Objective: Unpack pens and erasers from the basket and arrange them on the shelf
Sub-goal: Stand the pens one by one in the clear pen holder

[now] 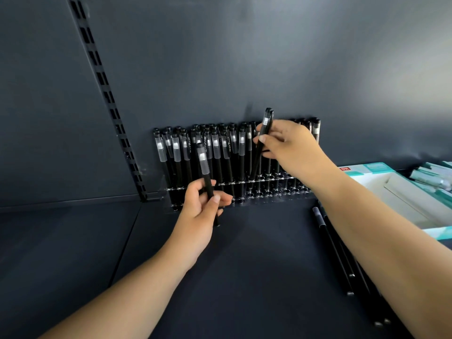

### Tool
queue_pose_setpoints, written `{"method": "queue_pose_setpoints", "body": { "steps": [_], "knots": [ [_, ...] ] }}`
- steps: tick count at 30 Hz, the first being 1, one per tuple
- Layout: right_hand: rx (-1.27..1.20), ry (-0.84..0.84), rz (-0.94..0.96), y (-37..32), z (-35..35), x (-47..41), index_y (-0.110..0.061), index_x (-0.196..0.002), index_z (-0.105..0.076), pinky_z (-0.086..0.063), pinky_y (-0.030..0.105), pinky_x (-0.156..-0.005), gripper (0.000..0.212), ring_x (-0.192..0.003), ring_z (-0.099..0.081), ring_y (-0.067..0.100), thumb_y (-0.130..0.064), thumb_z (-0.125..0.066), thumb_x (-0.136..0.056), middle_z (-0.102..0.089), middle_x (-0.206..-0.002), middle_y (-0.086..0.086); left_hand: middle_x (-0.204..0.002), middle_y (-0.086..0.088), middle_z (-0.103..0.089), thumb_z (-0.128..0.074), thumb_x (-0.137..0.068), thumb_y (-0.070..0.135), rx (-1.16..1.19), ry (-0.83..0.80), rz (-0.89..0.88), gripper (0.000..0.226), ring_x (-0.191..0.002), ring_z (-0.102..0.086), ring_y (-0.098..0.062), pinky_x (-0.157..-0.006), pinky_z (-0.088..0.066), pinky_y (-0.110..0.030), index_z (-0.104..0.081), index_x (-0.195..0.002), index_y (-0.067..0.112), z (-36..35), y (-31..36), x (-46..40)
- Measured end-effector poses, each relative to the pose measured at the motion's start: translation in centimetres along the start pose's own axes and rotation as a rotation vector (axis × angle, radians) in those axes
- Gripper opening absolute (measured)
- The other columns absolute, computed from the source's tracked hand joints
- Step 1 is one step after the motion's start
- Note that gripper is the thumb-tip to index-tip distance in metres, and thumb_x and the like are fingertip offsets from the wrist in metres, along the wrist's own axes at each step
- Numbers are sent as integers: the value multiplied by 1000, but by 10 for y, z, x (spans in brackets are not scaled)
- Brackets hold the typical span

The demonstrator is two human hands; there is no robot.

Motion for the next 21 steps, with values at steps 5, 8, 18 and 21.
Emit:
{"method": "queue_pose_setpoints", "body": {
  "steps": [5,8,18,21],
  "knots": [
    [61,-56,-95,20,-11,0,-17,-98,-46,-53,42,-86,12,-92,-64,23,-16,-55,-90,-66,-99,2,-93,11,-66,-40,-95,7,-58,-9,13,21,-79,-59,11,-84,-47,-25,-36,-95,27,-3,2,1],
    [101,-101,-93,24,-17,1,-19,-91,-47,-53,41,-85,12,-89,-65,20,-17,-58,-89,-64,-84,-3,-93,11,-65,-41,-95,7,-102,-24,25,19,-74,-58,10,-85,-49,-34,-36,-92,25,-5,3,3],
    [344,-116,-31,15,-9,3,-21,-70,-54,-43,11,-52,22,-63,-60,6,-36,-63,-83,-66,-77,0,-92,7,-65,-46,-93,11,-146,-49,48,15,-75,-63,2,-87,-52,-39,-45,-93,26,-8,3,4],
    [263,-62,-2,0,2,3,-15,-67,-58,-48,19,-65,28,-62,-61,6,-38,-61,-83,-65,-68,-4,-88,7,-67,-50,-92,12,-149,-21,19,14,-73,-64,2,-83,-53,-33,-47,-92,26,-5,5,4]
  ]
}}
Point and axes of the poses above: each hand's wrist, its own x-axis away from the middle knuckle, its own z-axis out of the back of the hand, y = z × x, the point moved 10 cm from there along -x, towards the middle knuckle
